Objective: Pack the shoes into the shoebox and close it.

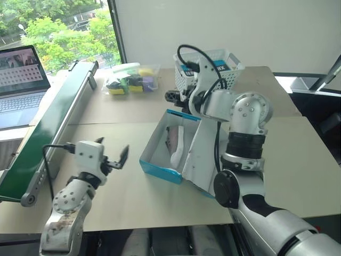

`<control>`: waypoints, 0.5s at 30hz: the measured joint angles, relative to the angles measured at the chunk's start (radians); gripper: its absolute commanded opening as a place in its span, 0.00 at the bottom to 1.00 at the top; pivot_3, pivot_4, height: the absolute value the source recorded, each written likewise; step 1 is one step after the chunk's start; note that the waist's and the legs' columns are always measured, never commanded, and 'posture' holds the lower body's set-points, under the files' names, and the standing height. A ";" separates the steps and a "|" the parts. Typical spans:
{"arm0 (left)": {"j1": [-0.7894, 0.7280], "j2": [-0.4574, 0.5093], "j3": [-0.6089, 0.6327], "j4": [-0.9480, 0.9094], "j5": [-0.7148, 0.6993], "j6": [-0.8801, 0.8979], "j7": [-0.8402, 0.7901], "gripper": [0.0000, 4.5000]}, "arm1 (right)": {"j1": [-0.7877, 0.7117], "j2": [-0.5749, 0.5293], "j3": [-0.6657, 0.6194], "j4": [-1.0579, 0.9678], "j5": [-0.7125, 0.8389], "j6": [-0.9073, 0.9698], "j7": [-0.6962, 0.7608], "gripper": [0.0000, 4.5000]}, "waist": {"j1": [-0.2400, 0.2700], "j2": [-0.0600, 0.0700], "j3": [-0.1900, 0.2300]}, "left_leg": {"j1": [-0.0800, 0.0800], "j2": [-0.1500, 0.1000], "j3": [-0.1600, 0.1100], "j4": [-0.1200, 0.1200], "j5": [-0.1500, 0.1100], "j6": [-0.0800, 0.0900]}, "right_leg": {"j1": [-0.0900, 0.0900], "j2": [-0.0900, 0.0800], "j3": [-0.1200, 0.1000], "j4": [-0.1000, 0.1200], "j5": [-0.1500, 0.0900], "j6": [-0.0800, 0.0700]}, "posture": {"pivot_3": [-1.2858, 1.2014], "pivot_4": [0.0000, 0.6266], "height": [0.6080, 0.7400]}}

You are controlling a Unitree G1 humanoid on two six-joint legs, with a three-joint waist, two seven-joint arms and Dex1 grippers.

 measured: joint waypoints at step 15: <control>0.044 -0.004 0.384 0.163 -0.076 -0.017 0.105 1.00 | 0.402 -0.444 0.774 -0.282 -0.222 -0.747 1.064 0.91 | 0.002 -0.004 -0.002 | 0.005 0.001 0.000 0.008 -0.001 0.000 | 0.006 0.000 -0.002 0.000 -0.003 0.007 | 0.52 0.24 0.91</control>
